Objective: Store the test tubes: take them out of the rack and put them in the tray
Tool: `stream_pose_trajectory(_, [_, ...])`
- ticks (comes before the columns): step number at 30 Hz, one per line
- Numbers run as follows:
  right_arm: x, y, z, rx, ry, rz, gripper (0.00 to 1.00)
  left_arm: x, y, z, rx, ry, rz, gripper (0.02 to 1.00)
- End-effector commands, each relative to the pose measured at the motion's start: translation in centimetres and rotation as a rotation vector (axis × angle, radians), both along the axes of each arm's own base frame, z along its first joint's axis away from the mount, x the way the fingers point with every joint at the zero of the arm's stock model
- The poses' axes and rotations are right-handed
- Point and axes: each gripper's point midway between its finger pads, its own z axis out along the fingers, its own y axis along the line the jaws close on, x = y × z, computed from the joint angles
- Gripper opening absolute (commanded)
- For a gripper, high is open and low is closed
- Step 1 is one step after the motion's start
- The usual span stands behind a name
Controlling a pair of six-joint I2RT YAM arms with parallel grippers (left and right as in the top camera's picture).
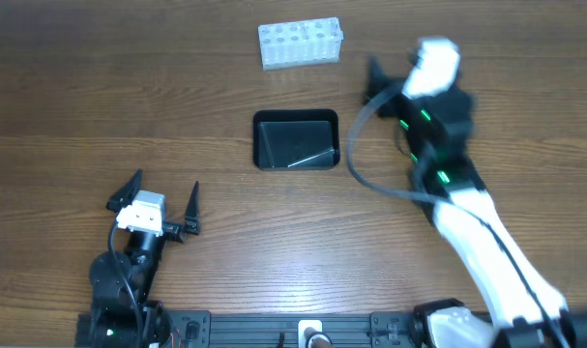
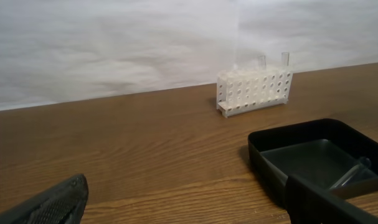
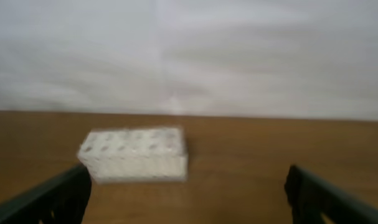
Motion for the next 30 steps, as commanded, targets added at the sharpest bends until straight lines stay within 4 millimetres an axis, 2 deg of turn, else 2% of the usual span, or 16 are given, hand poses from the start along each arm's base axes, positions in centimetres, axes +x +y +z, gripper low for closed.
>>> stream_pose_trajectory(1, [3.1,5.5,-0.8,-0.022,0.066,0.069,0.991,0.0,-0.1,-0.1,0.012,-0.005,-0.008,1.0])
stream_pose_trajectory(8, [7.4,11.2,-4.3,-0.092,0.204,0.061,0.993,0.0,-0.1,-0.1,0.012,-0.005,-0.008,1.0])
stream_pose_trajectory(15, [11.5,13.9,-6.2,-0.128,0.262,0.039,0.989,0.0,-0.1,-0.1,0.012,-0.005,-0.008,1.0])
stream_pose_trajectory(22, [13.8,14.2,-8.2,-0.154,0.311,-0.01,0.991,0.0,-0.1,-0.1,0.012,-0.005,-0.008,1.0])
stream_pose_trajectory(30, [14.6,14.1,-10.0,-0.168,0.315,-0.035,0.947,0.0,-0.1,-0.1,0.012,-0.005,-0.008,1.0])
